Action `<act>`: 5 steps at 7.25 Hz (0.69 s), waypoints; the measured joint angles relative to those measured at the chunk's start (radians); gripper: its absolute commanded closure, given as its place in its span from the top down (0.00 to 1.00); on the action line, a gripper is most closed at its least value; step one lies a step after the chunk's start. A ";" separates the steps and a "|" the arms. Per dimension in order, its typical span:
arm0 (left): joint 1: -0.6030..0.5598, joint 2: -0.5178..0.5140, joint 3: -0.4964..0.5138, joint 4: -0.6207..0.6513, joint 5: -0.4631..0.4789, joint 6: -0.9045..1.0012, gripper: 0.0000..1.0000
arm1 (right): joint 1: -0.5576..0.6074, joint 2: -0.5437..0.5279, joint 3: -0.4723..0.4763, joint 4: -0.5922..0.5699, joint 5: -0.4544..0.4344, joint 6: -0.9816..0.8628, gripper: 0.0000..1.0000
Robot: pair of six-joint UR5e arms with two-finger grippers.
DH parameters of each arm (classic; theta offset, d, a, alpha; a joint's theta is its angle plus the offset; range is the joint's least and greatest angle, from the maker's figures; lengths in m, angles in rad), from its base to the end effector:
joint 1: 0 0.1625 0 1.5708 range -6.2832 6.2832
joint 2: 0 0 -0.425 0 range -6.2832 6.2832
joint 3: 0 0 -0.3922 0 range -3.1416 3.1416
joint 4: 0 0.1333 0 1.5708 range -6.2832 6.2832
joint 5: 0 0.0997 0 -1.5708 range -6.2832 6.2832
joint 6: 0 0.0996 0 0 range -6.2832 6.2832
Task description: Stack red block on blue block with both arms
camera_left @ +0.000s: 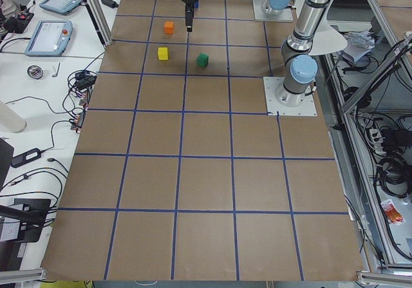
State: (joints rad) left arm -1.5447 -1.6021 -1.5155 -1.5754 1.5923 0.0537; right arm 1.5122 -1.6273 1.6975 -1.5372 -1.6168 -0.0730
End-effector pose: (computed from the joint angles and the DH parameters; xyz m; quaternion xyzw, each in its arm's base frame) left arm -0.1179 -0.5103 0.4991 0.0137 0.9998 -0.0093 0.0111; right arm 0.1018 -0.4628 0.4500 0.0084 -0.9984 -0.0533 0.0195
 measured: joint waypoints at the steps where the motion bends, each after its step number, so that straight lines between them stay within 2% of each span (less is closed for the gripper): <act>1: 0.000 0.000 0.000 0.000 0.000 0.000 1.00 | 0.040 0.001 0.001 -0.002 0.001 0.069 1.00; 3: 0.000 0.000 0.000 0.000 0.000 0.000 1.00 | 0.059 -0.010 -0.005 -0.002 -0.004 0.141 1.00; 5: 0.000 0.000 0.000 0.000 0.000 0.000 1.00 | 0.030 -0.040 -0.010 0.032 -0.002 0.157 1.00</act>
State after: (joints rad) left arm -1.5447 -1.6019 -1.5160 -1.5754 1.5923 0.0537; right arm 1.5420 -1.6670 1.6877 -1.5052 -1.6185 0.0840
